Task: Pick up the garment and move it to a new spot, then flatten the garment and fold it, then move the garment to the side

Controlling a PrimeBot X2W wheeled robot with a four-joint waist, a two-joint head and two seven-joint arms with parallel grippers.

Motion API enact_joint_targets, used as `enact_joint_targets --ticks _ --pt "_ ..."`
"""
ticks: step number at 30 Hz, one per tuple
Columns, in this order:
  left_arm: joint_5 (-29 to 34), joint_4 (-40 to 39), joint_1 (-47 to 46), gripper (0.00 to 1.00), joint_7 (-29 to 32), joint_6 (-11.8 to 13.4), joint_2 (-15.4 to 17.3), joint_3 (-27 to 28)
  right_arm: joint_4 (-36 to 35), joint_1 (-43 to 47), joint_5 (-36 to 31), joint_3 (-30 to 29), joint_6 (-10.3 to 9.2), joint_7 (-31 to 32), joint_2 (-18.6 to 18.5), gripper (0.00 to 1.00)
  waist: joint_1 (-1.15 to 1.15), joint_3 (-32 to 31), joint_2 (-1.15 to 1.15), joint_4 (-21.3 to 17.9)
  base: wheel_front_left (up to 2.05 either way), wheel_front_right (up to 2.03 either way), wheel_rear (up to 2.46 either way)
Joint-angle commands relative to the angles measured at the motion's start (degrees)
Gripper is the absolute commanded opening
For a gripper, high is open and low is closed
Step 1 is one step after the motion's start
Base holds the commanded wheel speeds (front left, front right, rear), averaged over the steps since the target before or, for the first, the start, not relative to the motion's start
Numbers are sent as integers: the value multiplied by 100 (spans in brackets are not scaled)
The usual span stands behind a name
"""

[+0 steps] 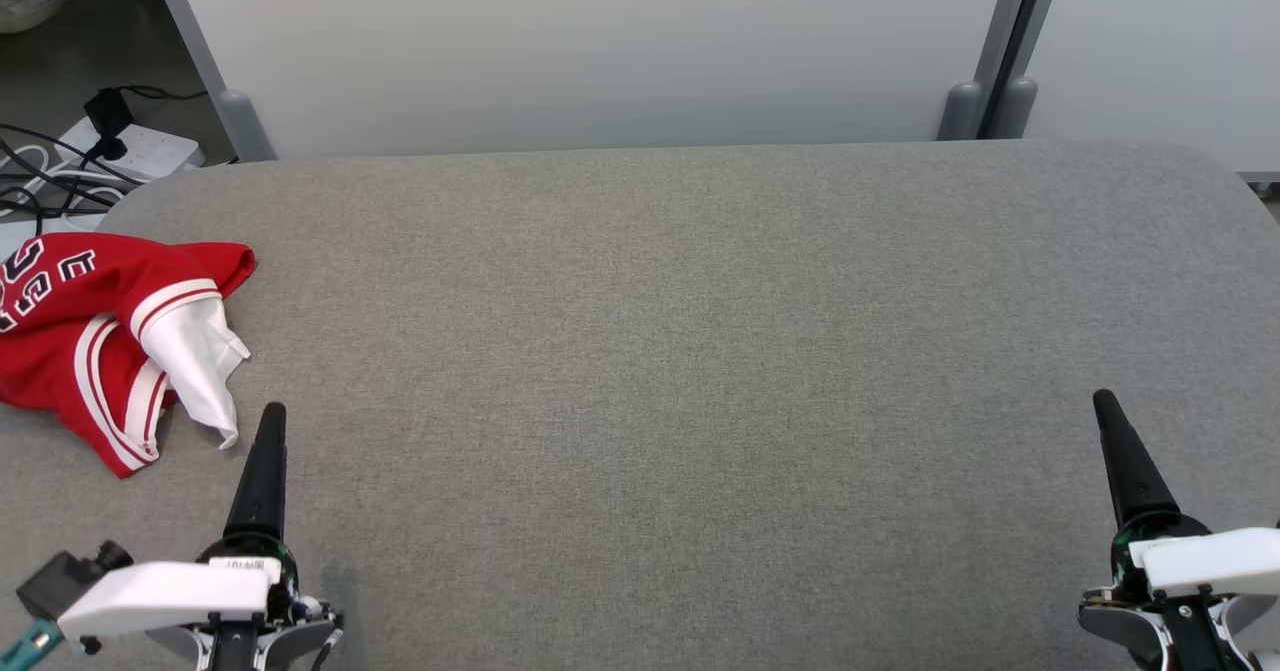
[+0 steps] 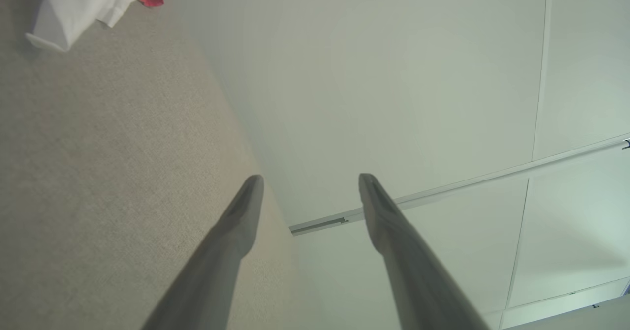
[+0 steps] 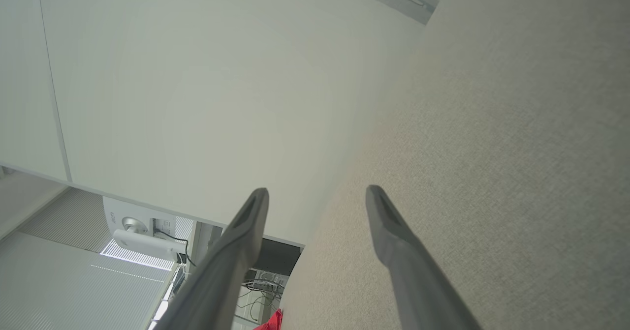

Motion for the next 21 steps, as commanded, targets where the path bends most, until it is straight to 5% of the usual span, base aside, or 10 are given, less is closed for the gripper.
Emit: enact_joint_targets --ticks 1,21 --pt "268 -236 -434 100 -64 15 162 22 -275 -315 -340 82 25 -97 -161 100 -1 -4 0 4 0 0 0" --pt "2458 -582 -322 100 -411 346 300 -139 -767 -253 -2773 317 30 -338 -258 100 -1 -35 0 86 0 0 0"
